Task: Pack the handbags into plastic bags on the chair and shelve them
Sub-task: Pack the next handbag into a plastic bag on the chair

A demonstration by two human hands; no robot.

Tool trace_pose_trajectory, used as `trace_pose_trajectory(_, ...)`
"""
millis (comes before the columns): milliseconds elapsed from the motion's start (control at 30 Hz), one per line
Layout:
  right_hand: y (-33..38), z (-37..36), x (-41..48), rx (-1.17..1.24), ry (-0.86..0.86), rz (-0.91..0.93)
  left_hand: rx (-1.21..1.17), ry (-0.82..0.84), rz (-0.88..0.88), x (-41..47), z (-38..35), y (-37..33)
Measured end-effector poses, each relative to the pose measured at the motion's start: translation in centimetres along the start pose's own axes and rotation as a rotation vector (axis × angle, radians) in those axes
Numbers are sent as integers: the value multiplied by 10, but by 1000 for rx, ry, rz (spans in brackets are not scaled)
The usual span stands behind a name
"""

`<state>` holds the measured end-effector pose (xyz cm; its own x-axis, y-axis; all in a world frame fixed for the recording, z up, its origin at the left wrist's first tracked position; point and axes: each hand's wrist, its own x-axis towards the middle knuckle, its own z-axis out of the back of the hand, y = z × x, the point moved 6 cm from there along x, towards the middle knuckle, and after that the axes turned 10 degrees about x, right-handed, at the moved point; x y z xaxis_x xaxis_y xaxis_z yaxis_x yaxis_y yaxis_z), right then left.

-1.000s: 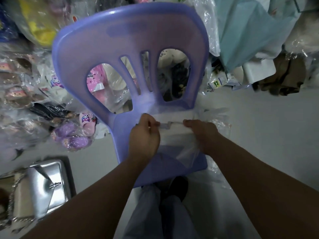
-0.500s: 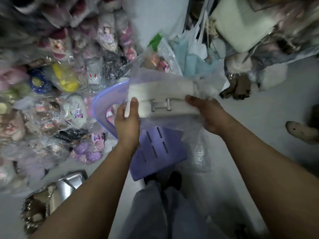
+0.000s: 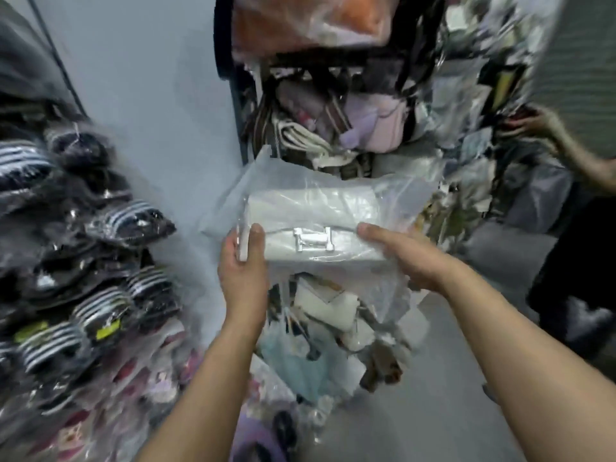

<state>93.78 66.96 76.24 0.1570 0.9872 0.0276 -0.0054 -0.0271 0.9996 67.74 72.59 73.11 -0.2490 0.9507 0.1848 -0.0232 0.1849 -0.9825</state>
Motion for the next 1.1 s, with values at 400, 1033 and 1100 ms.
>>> trace_pose_trajectory(400,72,94,-19,139,-285,334,44,261,-264,-5,-92,-84)
trace_pose_trajectory(1033,-39,292,132,203,14,96,160,57,40,-6,-317,27)
trace_pose_trajectory(1100,-43,312,144,156,58,66,174,46,105,-8,-342,42)
